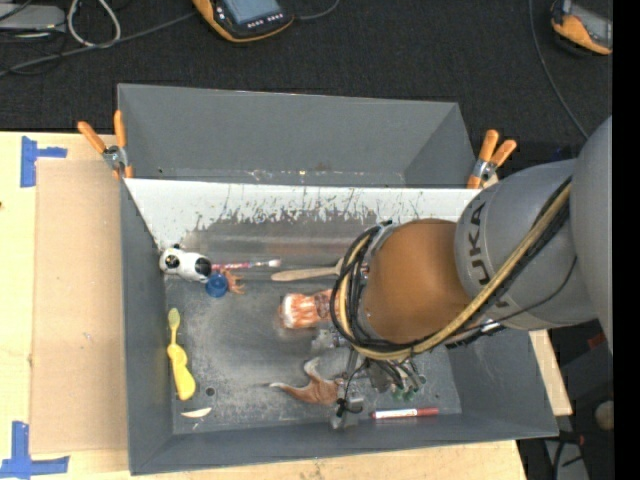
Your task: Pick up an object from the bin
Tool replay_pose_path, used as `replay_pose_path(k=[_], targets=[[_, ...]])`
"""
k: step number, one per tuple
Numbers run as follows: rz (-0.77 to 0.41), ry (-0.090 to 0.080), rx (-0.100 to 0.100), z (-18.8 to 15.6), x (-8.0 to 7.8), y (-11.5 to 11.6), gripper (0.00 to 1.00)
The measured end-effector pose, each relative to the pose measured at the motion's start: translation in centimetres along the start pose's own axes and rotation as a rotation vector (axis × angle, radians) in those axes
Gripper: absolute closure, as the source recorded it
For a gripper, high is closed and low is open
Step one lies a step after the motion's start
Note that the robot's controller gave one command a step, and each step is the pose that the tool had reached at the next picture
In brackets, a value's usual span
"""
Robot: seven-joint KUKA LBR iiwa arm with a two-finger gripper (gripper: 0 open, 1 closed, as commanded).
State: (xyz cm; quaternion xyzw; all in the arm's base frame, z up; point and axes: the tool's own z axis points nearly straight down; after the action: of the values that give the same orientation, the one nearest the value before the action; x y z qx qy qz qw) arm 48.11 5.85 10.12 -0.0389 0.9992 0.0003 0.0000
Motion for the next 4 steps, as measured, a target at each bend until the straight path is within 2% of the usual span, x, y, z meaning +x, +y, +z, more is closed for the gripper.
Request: replay_pose_path(k=[1, 2, 3, 4], targets=[[0.082, -0.017, -0.003, 2.92, 0.14, -0.64, 0.0], [0.031, -0.014, -0.001, 2.64, 0.05, -0.46, 0.0], [0.063, -0.017, -0.003, 2.77, 0.03, -0.57, 0.0], [0.032, -0.013, 0.0, 2.56, 0.02, -0.55, 1.0]])
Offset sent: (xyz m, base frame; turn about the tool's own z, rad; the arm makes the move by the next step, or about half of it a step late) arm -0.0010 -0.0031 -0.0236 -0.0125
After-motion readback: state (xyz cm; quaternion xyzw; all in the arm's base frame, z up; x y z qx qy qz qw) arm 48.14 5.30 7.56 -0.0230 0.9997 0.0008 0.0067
